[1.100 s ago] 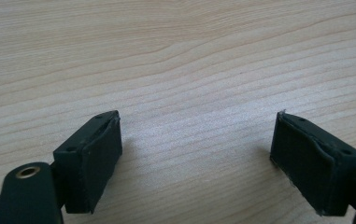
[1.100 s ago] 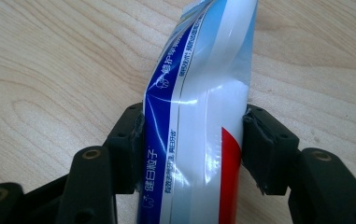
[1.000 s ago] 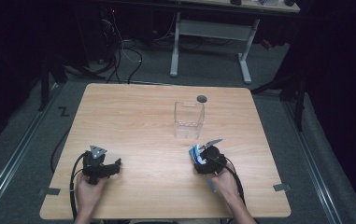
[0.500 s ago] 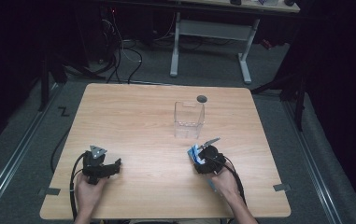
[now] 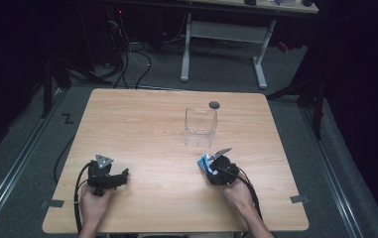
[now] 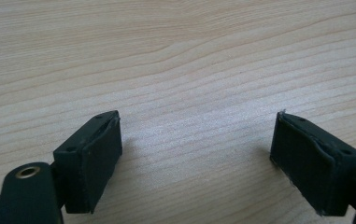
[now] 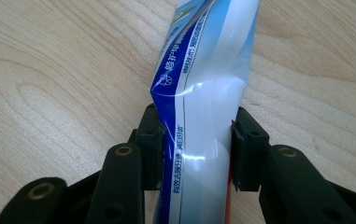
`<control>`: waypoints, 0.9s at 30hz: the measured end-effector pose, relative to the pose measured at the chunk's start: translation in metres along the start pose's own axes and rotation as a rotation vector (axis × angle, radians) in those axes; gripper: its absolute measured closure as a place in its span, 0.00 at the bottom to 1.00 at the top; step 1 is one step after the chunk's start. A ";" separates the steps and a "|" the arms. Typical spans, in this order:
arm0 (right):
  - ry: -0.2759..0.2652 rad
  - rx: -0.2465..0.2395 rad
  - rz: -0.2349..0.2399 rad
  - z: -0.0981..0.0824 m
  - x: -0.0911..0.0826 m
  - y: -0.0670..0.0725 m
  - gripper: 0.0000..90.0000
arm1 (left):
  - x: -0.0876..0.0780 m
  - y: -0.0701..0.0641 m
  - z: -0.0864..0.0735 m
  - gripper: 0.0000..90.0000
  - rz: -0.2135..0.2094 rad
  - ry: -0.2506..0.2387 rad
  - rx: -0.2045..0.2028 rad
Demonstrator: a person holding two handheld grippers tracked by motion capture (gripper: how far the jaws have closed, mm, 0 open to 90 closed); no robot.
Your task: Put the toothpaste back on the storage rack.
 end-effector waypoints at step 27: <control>-0.064 0.041 0.133 -0.003 -0.008 -0.004 0.76 | 0.000 0.000 0.000 0.19 -0.001 0.001 0.000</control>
Point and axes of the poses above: each handheld gripper's, and its own axes: x roughly forward along the jaws, z roughly out of its top, y roughly to its left, the point moved 7 cm from there along x, roughly forward along the jaws, and after that the axes turned 3 degrees about z, right-handed, at the moved point
